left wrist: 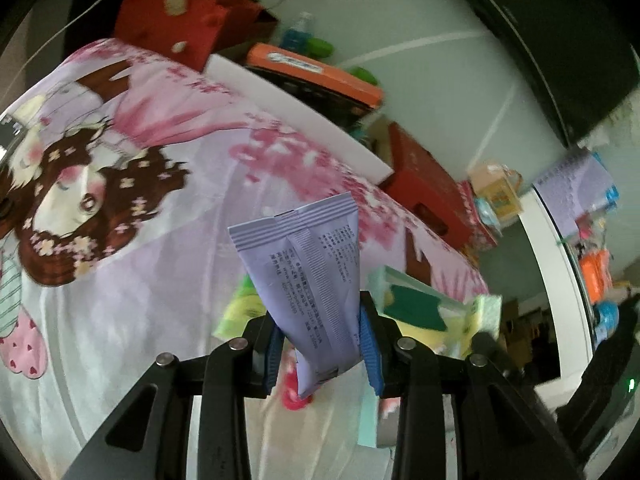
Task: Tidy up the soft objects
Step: 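Carry packet and tissue pack over the tray and release both inside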
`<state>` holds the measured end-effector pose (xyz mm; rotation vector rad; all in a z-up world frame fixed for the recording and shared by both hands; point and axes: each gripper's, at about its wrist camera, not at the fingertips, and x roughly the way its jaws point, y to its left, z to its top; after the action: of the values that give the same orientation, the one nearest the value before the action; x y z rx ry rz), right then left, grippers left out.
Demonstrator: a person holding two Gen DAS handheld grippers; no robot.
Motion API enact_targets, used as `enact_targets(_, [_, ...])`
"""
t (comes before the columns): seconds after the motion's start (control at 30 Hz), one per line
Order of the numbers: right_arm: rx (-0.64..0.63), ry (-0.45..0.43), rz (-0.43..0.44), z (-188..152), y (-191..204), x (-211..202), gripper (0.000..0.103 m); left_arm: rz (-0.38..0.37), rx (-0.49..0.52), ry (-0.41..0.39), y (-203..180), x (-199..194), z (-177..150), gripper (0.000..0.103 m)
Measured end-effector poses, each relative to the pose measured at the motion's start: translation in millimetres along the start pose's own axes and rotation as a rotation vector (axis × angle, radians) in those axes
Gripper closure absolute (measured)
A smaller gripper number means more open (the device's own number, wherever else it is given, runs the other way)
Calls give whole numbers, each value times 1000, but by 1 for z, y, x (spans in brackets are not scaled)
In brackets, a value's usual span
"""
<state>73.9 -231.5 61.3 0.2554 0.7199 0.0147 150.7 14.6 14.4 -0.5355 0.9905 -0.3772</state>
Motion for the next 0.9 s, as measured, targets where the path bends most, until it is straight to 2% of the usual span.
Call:
enact_targets(0.13, [76, -22, -142, 3, -42, -16, 54, -48, 67, 26, -25, 5, -11, 67])
enact_targets(0.33, [185, -22, -273, 2, -96, -33, 54, -119, 168, 99, -63, 21, -36, 67])
enact_targets(0.6, [298, -27, -367, -8, -146, -51, 53, -183, 345, 207, -120, 50, -75, 67])
enact_targets(0.9, [348, 62, -415, -24, -167, -34, 53, -159, 442, 321, -143, 94, -112, 67])
